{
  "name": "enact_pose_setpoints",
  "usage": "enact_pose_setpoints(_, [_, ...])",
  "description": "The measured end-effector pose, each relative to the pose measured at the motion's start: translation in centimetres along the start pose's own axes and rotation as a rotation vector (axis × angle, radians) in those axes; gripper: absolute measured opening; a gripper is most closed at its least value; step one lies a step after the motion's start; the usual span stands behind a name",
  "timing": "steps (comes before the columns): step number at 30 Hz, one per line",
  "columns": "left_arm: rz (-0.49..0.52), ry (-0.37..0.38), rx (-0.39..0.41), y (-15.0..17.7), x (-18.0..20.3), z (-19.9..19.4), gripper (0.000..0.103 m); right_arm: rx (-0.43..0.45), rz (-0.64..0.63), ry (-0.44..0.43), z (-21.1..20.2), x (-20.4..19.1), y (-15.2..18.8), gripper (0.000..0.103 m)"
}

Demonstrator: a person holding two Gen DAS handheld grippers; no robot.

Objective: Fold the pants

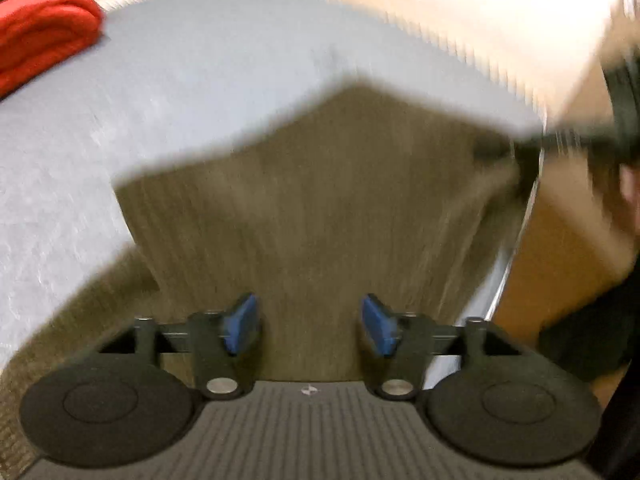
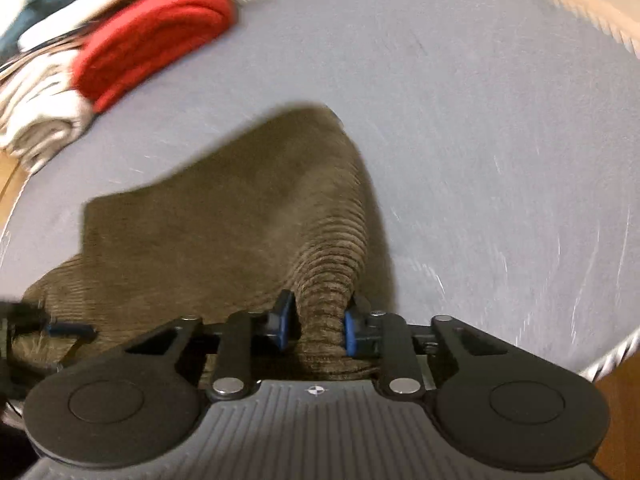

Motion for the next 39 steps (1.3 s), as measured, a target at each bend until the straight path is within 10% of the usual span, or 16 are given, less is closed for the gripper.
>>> enact_pose_setpoints(4, [-0.191, 0.114, 0.174, -2.8, -1.8, -3.2, 0.089, 0.140, -0.243, -0.056, -3.5, -6.1, -0.3, 0.022])
enact_pose_setpoints(11, [-0.356, 0.337, 0.200, -5.1, -1.5, -3.9, 0.093, 0.216, -0.671, -0.151, -5.1, -17.5, 4.3, 0.019])
enact_pose_setpoints(18, [-0.324, 0.168, 0.141, -4.9, -1.4, -2.5, 0.088, 0.211, -0.857, -0.137, -4.0, -22.1, 7.6, 0.019])
enact_pose_setpoints(22, [-0.352, 0.055, 0.097, -4.1, -3.5, -2.0, 0.025, 0.187, -0.888, -0.157, -4.2, -24.0, 9.1, 0.019])
enact_pose_setpoints(25, [-0.437, 0.027, 0.120, -3.4, -6.4, -2.6, 0.021, 0.149, -0.915, -0.233, -4.3, -25.5, 10.1, 0.020])
enact_pose_setpoints(30, [-0.518, -0.050, 0.205, -1.9, -11.6, -6.9, 0.020, 0.001, -0.899, -0.662, -7.8, -27.7, 10.2, 0.018])
enact_pose_setpoints(35, [-0.647, -0.176, 0.202, 2.5, -17.6, -11.4, 0.020, 0.062, -0.714, -0.691, -7.3, -26.9, 5.1, 0.030])
enact_pose_setpoints(39, [-0.766, -0.290, 0.160, 7.0, -22.4, -13.7, 0.026, 0.074, -0.507, -0.553, -3.2, -24.8, 0.7, 0.063])
Point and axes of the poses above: each gripper's, at about its wrist camera, not at the fingertips, and z roughly the way its jaws point, x to its right, y to its underside, the point moved 4 cm from there along z, roughly the way its jaws point
